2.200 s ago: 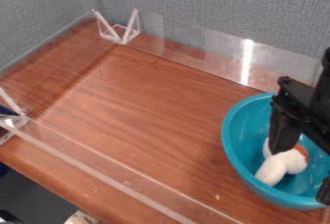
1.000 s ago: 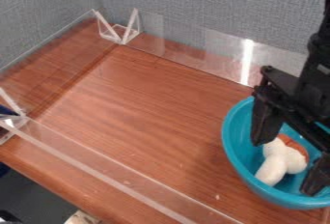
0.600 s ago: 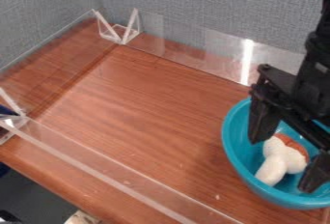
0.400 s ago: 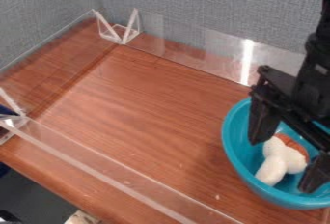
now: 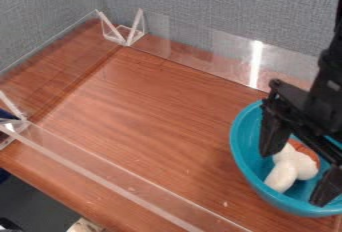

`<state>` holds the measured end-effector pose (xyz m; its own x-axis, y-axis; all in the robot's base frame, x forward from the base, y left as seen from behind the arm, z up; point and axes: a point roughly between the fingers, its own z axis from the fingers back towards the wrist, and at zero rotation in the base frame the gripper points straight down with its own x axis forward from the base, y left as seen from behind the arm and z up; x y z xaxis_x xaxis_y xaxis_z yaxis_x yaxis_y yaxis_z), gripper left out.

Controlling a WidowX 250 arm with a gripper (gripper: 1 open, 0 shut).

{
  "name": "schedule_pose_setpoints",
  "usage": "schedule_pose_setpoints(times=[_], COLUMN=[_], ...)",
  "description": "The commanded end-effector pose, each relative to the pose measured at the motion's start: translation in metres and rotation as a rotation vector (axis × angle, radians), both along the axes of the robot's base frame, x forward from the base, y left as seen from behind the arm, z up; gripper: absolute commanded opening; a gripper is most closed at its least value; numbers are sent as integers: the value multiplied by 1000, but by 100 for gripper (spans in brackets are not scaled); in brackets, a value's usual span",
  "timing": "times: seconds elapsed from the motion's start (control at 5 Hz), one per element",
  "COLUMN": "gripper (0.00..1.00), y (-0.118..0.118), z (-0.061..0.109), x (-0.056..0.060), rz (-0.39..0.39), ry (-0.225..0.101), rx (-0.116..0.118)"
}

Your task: Put the mushroom in the blue bowl

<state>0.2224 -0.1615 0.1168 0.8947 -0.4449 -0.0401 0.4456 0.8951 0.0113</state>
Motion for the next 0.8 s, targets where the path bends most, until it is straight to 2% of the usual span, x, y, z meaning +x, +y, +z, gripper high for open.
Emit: schedule_pose_setpoints(times=[0.0, 0.6], gripper=[100, 100], y=[1, 4], z=[4, 7], x=[4, 11], rz=[13, 44], ry=[-23, -28], rx=[-16, -18])
